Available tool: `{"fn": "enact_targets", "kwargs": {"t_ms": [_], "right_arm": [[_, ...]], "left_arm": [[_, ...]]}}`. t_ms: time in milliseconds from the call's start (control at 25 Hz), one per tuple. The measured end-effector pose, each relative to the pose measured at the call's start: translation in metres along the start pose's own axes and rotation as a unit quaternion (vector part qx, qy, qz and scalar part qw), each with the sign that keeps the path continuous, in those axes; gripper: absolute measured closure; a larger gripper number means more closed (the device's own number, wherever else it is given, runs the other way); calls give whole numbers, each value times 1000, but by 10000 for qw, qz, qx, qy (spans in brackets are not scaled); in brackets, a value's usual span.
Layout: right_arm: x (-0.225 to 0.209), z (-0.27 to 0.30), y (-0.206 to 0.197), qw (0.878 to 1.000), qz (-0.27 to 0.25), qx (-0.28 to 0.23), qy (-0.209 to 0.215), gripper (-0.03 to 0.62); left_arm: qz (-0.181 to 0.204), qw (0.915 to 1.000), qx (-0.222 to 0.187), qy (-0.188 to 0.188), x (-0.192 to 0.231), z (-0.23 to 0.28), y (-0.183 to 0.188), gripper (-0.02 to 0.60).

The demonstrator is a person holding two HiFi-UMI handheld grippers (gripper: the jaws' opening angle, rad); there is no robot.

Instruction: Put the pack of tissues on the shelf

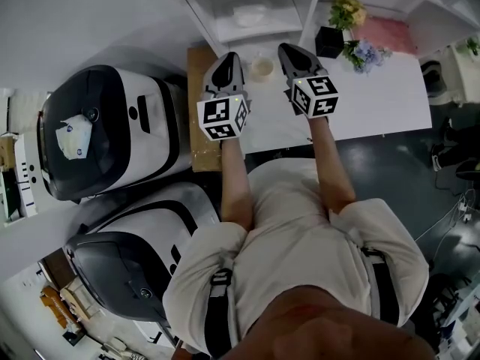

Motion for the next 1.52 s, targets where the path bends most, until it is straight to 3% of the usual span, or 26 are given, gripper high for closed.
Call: {"fn": "enact_targets", "kwargs": {"t_ms": [560,1520], "right_arm": [[13,-22,-5,9996,-114,53,238,523],[9,-32,3,9993,-291,28,239,525]], "left_arm": [[196,9998,29,-79,-24,-18,0,569],[265,9992,-20,-294,-34,-12,7,569]]}}
Point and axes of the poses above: the fingertips, and each gripper's own axes: z forward along the fingers, x to its left, y out of its top, the point moved 2 cm from there along -z, backward along the fingers, and after that the axes turned 5 degrees about x, right-handed, at the moved point
